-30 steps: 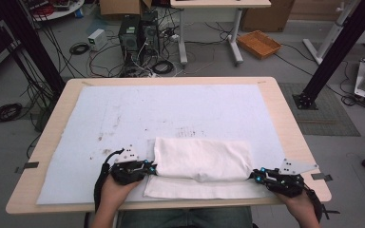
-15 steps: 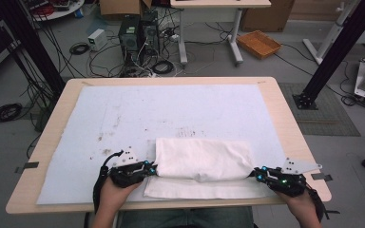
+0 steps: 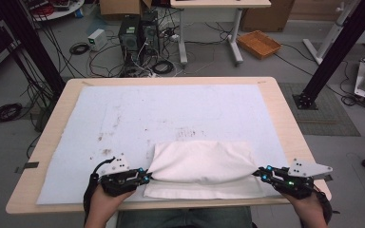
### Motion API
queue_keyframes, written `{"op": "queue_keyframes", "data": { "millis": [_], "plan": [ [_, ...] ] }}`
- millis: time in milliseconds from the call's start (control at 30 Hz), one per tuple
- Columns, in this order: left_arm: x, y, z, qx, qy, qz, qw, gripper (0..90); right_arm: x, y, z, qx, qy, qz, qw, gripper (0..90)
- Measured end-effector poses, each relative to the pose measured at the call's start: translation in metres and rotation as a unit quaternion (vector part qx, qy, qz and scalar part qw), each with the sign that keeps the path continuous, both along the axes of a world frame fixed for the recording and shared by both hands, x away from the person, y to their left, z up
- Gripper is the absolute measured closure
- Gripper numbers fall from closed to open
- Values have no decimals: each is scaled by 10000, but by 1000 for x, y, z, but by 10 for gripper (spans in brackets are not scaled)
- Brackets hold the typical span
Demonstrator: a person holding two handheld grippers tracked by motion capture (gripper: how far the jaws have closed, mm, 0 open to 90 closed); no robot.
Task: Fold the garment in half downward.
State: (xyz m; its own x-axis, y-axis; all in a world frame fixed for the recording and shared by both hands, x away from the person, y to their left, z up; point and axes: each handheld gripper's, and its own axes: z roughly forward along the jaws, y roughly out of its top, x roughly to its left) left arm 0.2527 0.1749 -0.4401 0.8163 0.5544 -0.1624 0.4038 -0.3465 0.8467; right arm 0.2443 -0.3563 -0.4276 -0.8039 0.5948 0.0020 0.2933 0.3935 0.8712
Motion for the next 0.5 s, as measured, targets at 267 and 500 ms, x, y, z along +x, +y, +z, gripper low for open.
{"op": "queue_keyframes", "data": {
  "millis": [267, 500],
  "plan": [
    [-5, 2, -4, 22, 50, 15, 10000, 830, -4, 0, -8, -57, 89, 21, 9999, 850],
    [-6, 3, -4, 33, 66, -28, 10000, 831, -8, 0, -8, -94, 59, 18, 9999, 850]
  ]
}}
